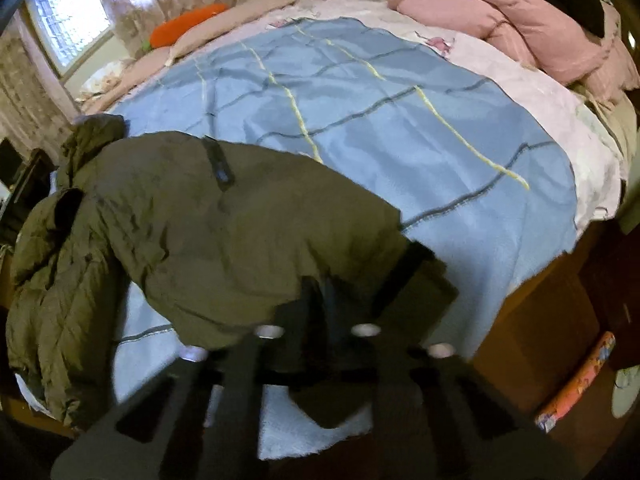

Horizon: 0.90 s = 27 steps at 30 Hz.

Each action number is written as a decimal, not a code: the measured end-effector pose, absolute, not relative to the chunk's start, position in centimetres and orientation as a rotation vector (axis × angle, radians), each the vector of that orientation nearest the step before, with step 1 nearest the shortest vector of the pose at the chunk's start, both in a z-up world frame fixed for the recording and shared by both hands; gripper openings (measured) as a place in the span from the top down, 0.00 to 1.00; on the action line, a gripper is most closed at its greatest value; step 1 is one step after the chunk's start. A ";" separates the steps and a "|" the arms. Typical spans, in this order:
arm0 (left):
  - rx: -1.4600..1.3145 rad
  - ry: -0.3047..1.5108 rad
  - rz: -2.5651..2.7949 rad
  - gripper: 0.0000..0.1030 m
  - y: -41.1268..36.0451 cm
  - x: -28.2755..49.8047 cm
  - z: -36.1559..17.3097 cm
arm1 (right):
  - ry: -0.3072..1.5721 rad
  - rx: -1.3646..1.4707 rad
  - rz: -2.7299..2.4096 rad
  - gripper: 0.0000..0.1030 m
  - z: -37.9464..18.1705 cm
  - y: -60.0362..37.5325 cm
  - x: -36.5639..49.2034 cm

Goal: Fold large clothes

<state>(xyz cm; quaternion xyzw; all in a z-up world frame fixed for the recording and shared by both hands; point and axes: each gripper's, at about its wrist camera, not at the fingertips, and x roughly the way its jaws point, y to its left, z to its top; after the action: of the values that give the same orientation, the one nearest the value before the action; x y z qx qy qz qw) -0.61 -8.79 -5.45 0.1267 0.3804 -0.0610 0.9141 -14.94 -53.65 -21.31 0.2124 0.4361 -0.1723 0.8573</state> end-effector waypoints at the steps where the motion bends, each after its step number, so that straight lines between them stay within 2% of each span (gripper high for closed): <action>1: 0.258 0.781 -0.127 0.02 -8.7 -0.7 -5.4 | 0.911 0.438 -0.358 1.00 -21.0 -53.5 -14.9; 12: 0.212 0.757 -0.156 0.02 -7.7 -1.3 -3.6 | 0.820 0.362 -0.337 1.00 -15.6 -52.0 -14.4; 18: 0.168 0.737 -0.167 0.02 -6.6 -1.5 -2.3 | 0.770 0.315 -0.316 1.00 -10.9 -51.0 -12.9; 27: 0.096 0.716 -0.176 0.02 -4.1 -1.6 -0.1 | 0.837 0.202 -0.294 1.00 -5.1 -48.9 -7.0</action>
<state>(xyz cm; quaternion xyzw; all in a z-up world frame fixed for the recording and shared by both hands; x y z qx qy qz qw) -1.59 -4.09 -0.09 0.0469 0.3497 -0.0862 0.9317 -6.98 -48.86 -5.05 0.0977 0.4041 -0.1421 0.8983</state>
